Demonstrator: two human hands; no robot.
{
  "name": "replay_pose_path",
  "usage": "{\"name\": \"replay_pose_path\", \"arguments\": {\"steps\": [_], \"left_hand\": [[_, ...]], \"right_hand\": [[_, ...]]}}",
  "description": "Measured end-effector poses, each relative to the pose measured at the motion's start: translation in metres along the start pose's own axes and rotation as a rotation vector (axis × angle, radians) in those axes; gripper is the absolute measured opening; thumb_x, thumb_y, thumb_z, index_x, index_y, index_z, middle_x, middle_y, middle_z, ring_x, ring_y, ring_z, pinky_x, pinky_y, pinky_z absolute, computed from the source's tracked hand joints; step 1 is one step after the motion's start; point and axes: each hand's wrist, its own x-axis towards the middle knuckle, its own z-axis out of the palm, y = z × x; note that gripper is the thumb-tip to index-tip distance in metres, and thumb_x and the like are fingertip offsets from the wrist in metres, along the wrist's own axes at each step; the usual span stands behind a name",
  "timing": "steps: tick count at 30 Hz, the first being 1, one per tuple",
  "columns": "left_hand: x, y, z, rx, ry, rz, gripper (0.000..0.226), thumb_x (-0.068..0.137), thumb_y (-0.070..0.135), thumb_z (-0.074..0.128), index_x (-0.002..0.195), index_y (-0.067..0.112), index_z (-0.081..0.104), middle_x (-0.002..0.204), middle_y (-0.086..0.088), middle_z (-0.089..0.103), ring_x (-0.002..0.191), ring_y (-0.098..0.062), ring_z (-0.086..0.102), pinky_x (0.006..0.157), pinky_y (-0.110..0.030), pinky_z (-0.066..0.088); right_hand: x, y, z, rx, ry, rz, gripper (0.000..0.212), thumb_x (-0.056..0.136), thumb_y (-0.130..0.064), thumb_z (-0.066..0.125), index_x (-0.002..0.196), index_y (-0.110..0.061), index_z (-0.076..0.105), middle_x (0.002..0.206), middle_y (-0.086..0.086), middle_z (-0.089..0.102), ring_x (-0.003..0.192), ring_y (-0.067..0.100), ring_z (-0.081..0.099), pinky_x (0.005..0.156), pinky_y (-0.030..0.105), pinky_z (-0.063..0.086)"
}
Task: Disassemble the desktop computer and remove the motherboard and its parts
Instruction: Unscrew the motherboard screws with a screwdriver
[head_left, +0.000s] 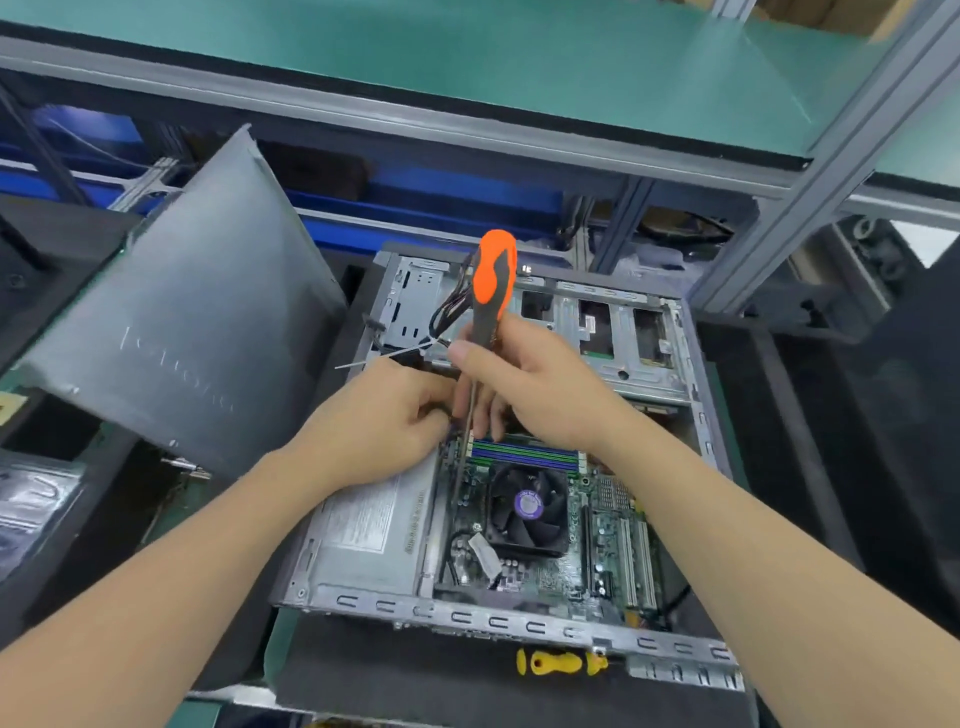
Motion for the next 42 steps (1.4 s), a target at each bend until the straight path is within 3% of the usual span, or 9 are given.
{"name": "replay_pose_path", "arguments": {"steps": [5, 9, 14, 17, 22, 26, 34, 42], "left_hand": [[0.001, 0.000, -0.002, -0.043, 0.024, -0.007, 0.040, 0.077, 0.012, 0.051, 0.063, 0.050, 0.050, 0.053, 0.011, 0.051, 0.051, -0.009, 0.048, 0.052, -0.016, 0.032], [0.001, 0.000, -0.001, -0.032, 0.000, -0.036, 0.030, 0.078, 0.017, 0.050, 0.070, 0.044, 0.060, 0.051, 0.010, 0.051, 0.051, -0.008, 0.049, 0.053, -0.018, 0.032], [0.001, 0.004, -0.003, -0.066, -0.016, -0.055, 0.031, 0.078, 0.018, 0.049, 0.077, 0.038, 0.074, 0.052, 0.016, 0.053, 0.049, -0.014, 0.050, 0.050, -0.016, 0.035], [-0.001, 0.007, -0.008, -0.097, -0.048, -0.008, 0.029, 0.078, 0.015, 0.056, 0.075, 0.041, 0.070, 0.047, 0.008, 0.043, 0.047, -0.011, 0.042, 0.050, -0.014, 0.028], [-0.010, 0.004, -0.017, -0.183, -0.128, 0.058, 0.010, 0.086, 0.026, 0.068, 0.077, 0.024, 0.073, 0.052, -0.002, 0.027, 0.049, -0.011, 0.024, 0.051, -0.020, 0.023], [-0.009, 0.003, -0.014, -0.224, -0.132, 0.069, 0.026, 0.088, 0.048, 0.072, 0.072, 0.027, 0.071, 0.050, 0.002, 0.026, 0.049, -0.011, 0.023, 0.050, -0.021, 0.020], [-0.008, 0.000, -0.013, -0.246, -0.127, 0.064, 0.034, 0.086, 0.056, 0.071, 0.071, 0.025, 0.069, 0.051, 0.006, 0.026, 0.050, -0.009, 0.025, 0.049, -0.019, 0.021], [-0.008, 0.001, -0.013, -0.264, -0.132, 0.069, 0.026, 0.086, 0.056, 0.070, 0.068, 0.039, 0.061, 0.052, 0.006, 0.025, 0.051, -0.009, 0.024, 0.049, -0.019, 0.020]], "right_hand": [[0.004, 0.006, -0.005, 0.002, -0.038, -0.040, 0.026, 0.103, -0.038, 0.049, 0.101, -0.011, 0.047, 0.075, 0.011, 0.072, 0.054, 0.033, 0.067, 0.048, 0.040, 0.053], [0.002, 0.002, -0.007, 0.022, -0.030, -0.057, 0.017, 0.104, -0.031, 0.048, 0.098, -0.015, 0.048, 0.074, 0.013, 0.071, 0.053, 0.033, 0.065, 0.047, 0.039, 0.052], [0.002, -0.006, -0.013, 0.055, 0.022, -0.052, 0.021, 0.103, -0.025, 0.046, 0.101, -0.004, 0.046, 0.069, 0.013, 0.070, 0.050, 0.039, 0.060, 0.044, 0.035, 0.047], [0.001, -0.008, -0.009, 0.025, 0.004, -0.058, 0.020, 0.104, -0.024, 0.046, 0.100, -0.005, 0.046, 0.070, 0.015, 0.070, 0.050, 0.036, 0.063, 0.045, 0.038, 0.048], [-0.005, -0.007, 0.002, -0.039, -0.026, -0.073, 0.015, 0.104, -0.028, 0.047, 0.098, -0.015, 0.048, 0.072, 0.011, 0.072, 0.055, 0.033, 0.067, 0.048, 0.039, 0.052], [-0.010, -0.009, 0.005, -0.081, -0.014, -0.082, 0.012, 0.103, -0.031, 0.048, 0.096, -0.021, 0.050, 0.072, 0.008, 0.072, 0.054, 0.029, 0.067, 0.050, 0.039, 0.054], [-0.015, -0.015, 0.006, -0.076, 0.000, -0.093, 0.012, 0.103, -0.029, 0.048, 0.096, -0.019, 0.050, 0.072, 0.007, 0.071, 0.054, 0.030, 0.066, 0.051, 0.034, 0.052], [-0.013, -0.015, 0.007, -0.090, 0.004, -0.086, 0.014, 0.102, -0.031, 0.048, 0.097, -0.018, 0.050, 0.071, 0.006, 0.071, 0.054, 0.029, 0.067, 0.050, 0.039, 0.053]]}}
